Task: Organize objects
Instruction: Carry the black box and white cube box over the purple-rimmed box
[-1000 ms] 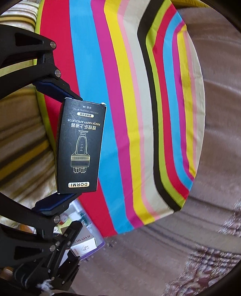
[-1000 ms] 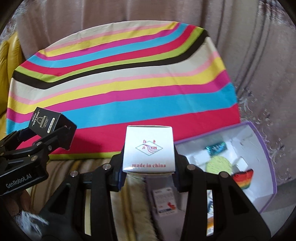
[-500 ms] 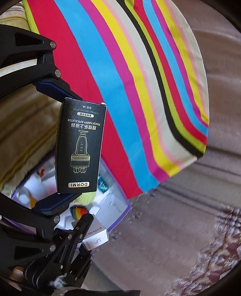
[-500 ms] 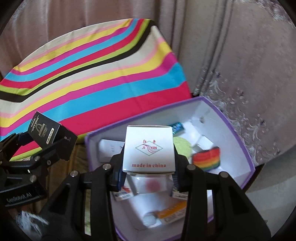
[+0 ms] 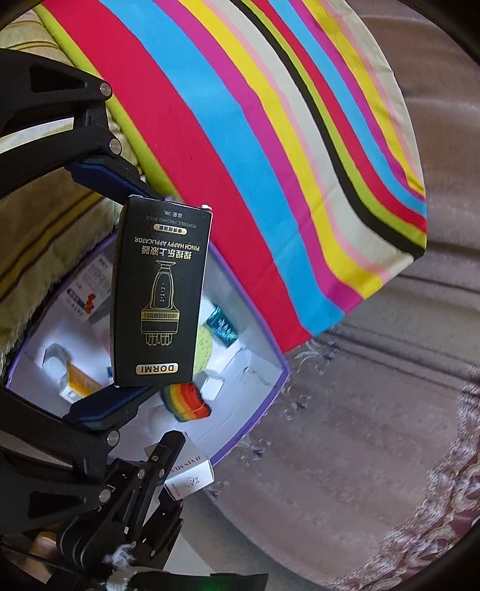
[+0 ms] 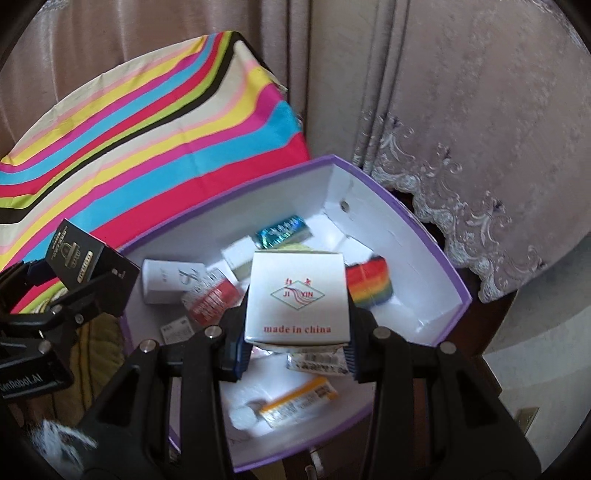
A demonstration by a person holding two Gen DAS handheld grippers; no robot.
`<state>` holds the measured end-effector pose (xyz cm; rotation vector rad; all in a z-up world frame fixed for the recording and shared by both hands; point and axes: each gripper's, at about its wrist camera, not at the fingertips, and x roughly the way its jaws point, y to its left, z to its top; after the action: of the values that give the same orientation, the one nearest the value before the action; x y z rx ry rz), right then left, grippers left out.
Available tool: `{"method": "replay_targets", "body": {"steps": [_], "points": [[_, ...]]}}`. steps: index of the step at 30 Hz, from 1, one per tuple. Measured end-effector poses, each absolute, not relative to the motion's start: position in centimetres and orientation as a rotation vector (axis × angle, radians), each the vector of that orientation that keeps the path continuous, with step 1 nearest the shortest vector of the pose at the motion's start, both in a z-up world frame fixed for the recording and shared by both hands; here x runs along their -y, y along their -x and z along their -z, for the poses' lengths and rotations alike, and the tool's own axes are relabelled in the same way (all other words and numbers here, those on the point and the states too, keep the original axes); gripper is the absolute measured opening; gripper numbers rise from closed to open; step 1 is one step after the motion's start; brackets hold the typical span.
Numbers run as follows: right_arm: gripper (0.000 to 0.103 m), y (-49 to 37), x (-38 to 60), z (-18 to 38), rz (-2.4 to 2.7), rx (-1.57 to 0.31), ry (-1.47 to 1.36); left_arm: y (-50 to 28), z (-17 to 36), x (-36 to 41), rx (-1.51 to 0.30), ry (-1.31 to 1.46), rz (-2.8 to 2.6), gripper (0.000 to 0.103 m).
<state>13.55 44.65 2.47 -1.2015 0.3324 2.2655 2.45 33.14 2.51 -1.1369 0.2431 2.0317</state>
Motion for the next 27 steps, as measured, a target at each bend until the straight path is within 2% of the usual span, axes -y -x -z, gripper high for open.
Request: {"method": "replay_targets", "body": {"steps": [13,27], "points": [[0.044,-16.9,-48.0,-0.5,-2.175,-0.375,1.232,-4.6,-1.4,-37.0,-0.398,1.167,-1.938,0.089],[0.044,-15.2,-51.7,-1.3,-2.175,-0.406,1.145,-3.6,-1.3,-40.9,-0.428,1.129,-1.951,0.089]]}}
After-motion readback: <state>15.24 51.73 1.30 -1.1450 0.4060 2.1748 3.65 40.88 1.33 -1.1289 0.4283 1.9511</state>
